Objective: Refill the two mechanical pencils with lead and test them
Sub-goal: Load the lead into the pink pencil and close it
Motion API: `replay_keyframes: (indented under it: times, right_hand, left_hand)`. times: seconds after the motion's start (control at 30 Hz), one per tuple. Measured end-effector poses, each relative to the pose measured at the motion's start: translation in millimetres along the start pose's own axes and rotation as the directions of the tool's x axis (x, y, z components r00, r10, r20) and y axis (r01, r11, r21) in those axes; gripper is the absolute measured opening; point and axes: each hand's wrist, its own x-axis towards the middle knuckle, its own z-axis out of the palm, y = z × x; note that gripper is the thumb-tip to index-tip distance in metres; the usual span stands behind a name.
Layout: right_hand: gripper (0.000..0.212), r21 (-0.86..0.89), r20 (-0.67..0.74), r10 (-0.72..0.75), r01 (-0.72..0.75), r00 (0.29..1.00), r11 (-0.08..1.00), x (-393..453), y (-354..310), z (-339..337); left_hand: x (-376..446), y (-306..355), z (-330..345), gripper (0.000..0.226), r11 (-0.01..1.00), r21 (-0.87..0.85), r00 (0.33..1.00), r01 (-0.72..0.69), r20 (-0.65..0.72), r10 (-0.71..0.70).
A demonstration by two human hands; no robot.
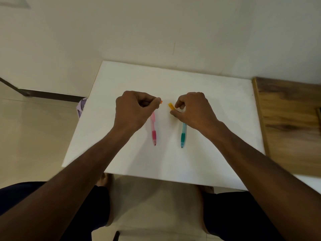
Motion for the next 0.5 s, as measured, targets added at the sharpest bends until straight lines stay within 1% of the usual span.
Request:
replay_keyframes:
  times: [0.1, 0.2, 0.3, 0.33, 0.37, 0.43, 0.47, 0.5]
  right_hand:
    - [0.035, -0.056, 0.013, 0.047, -0.046, 0.999, 0.997, 0, -4, 5]
    - [0.031, -0.054, 0.006, 0.091, -0.090, 0.996, 0.994, 1, -10, 10]
    - [0.029, -0.053, 0.021, 0.090, -0.089, 0.996, 0.995, 1, -17, 11]
    - [0.027, -0.018, 0.012, 0.073, -0.073, 0.997, 0.997, 0, -19, 9]
    - [0.024, 0.068, -0.016, 0.043, -0.042, 0.999, 0.997, -1, -21, 6]
    - [0.017, 0.298, -0.143, -0.026, 0.068, 0.989, 0.952, -5, -25, -1]
    - [0.015, 0.378, -0.213, -0.049, 0.128, 0.976, 0.917, -7, -28, -5]
    - [0.014, 0.421, -0.261, -0.063, 0.173, 0.963, 0.890, -9, -30, -7]
  left_hand:
    - [0, 2, -1, 0.014, 1.000, -0.014, 1.000, 0.008, -0.016, -0.008]
    - [1, 3, -3, 0.014, 0.999, -0.035, 1.000, 0.016, -0.019, -0.017]
    - [1, 2, -4, 0.016, 0.998, -0.060, 0.999, 0.036, -0.028, -0.038]
    - [1, 1, -4, 0.017, 0.996, -0.074, 0.998, 0.044, -0.041, -0.047]
    - [1, 1, -4, 0.018, 0.995, -0.085, 0.997, 0.048, -0.059, -0.053]
    - [3, 1, -5, 0.020, 0.994, -0.104, 0.993, 0.040, -0.103, -0.051]
    - [4, 1, -5, 0.020, 0.992, -0.122, 0.991, 0.034, -0.121, -0.049]
    - [5, 2, -6, 0.020, 0.989, -0.144, 0.991, 0.031, -0.128, -0.050]
